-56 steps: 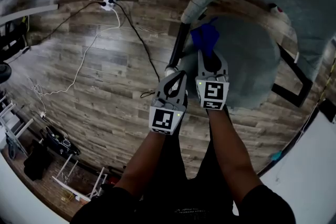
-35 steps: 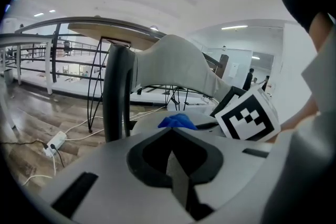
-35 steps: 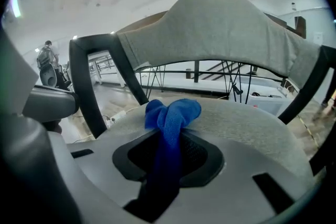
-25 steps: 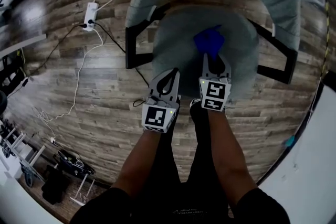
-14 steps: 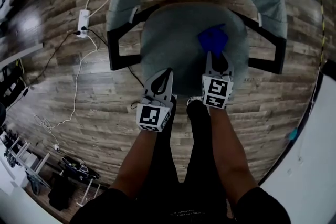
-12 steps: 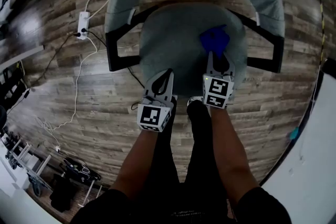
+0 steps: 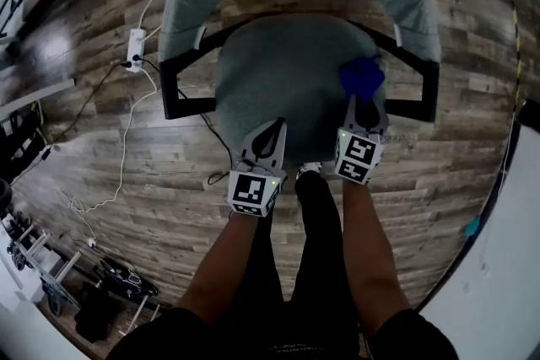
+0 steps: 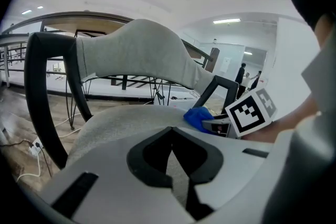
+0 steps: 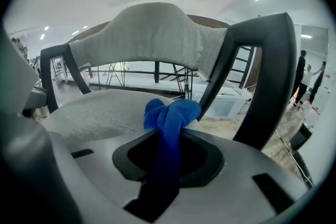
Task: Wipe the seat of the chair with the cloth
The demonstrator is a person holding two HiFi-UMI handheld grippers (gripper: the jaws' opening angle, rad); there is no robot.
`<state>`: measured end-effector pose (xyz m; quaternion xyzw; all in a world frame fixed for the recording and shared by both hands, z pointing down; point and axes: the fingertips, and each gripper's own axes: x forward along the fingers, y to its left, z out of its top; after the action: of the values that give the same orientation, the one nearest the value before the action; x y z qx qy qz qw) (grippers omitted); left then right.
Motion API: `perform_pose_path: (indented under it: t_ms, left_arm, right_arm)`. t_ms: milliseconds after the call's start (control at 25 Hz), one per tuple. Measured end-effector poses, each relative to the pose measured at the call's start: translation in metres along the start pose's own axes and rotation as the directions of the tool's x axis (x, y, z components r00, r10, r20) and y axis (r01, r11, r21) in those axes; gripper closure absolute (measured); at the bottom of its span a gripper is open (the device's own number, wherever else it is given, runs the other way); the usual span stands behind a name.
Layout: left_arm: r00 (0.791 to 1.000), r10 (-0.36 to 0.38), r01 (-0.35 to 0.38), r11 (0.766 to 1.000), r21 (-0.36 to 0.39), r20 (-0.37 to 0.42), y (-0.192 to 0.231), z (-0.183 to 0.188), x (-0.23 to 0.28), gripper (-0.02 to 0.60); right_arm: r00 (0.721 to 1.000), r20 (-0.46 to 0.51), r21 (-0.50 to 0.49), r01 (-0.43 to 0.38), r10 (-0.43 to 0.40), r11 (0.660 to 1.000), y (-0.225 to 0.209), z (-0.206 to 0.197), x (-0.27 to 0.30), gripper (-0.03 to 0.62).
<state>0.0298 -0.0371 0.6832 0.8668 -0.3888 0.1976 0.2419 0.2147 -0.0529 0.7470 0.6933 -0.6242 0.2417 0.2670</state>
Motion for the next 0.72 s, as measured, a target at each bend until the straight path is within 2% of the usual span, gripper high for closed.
perform_pose_path:
  t_ms: [200, 320, 560, 720]
  left_arm:
    - [1.0, 0.019, -0.019, 1.0, -0.016, 0.012, -0.013, 0.004, 0.003, 0.58]
    - [0.999, 0.025, -0.024, 0.999, -0.037, 0.021, -0.016, 0.008, 0.002, 0.58]
    - [0.997, 0.043, -0.04, 0.998, -0.051, 0.06, -0.008, 0.017, -0.008, 0.58]
    - [0.997, 0.054, -0.051, 0.997, -0.053, 0.059, 0.007, 0.006, -0.028, 0.58]
  right_arm:
    - [1.0, 0.008, -0.004, 0.03, -0.03, 1.0, -0.02, -0.004, -0.001, 0.503]
    - [0.999, 0.03, 0.0, 0.029, -0.029, 1.0, -0.018, 0.001, -0.005, 0.503]
    - [0.99, 0.126, 0.009, -0.064, 0.062, 0.998, 0.02, 0.028, -0.021, 0.503]
    - [0.977, 0.158, -0.002, -0.143, 0.141, 0.99, 0.064, 0.032, -0.034, 0.503]
